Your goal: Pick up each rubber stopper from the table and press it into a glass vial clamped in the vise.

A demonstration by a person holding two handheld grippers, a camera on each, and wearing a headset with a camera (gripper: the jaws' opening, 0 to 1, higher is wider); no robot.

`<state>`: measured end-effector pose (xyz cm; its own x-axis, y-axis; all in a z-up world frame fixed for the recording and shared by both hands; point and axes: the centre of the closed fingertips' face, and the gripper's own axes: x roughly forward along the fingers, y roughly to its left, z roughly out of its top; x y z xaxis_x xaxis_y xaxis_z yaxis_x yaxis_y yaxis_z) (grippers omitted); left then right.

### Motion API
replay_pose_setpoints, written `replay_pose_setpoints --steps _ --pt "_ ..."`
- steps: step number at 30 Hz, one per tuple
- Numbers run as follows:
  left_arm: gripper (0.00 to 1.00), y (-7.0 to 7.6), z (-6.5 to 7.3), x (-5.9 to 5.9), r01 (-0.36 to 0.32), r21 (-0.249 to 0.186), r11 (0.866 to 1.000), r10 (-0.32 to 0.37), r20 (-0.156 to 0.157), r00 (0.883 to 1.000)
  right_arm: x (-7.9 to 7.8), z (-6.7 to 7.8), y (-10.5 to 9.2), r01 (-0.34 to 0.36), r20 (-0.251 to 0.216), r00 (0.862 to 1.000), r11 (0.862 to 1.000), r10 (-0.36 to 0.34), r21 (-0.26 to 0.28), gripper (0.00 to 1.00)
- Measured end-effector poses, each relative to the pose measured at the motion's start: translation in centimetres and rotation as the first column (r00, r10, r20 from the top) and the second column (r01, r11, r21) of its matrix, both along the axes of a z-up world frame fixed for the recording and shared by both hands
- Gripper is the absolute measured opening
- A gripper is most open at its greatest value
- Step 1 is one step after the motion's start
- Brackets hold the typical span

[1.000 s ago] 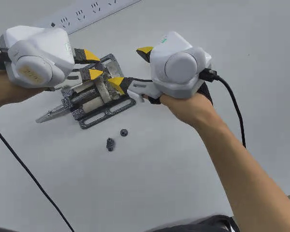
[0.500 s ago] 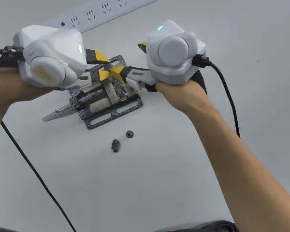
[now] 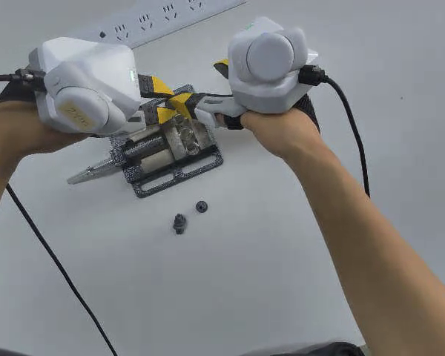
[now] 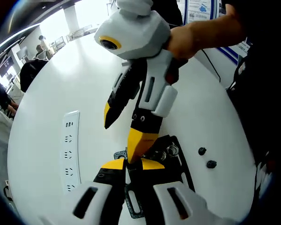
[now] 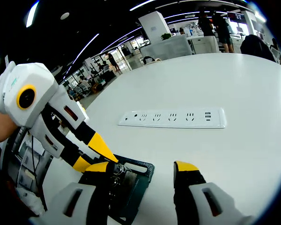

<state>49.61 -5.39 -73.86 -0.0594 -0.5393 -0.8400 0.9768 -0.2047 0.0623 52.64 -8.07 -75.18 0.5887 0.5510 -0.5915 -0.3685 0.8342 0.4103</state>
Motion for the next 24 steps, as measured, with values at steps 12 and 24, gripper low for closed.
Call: replay_pose_setpoints --steps 12,24 --pt "0.06 0.2 -0.3 0.2 0.0 0.003 1.0 0.0 0.006 1.0 -0.2 -0.7 0.2 -0.015 -0.037 0.999 1.0 0.015 -0.002 0.53" --pt "0.05 0.4 -0.5 0.5 -0.005 0.006 1.0 0.005 0.0 1.0 -0.2 -0.9 0.6 -0.034 -0.063 0.997 0.999 0.035 0.011 0.49"
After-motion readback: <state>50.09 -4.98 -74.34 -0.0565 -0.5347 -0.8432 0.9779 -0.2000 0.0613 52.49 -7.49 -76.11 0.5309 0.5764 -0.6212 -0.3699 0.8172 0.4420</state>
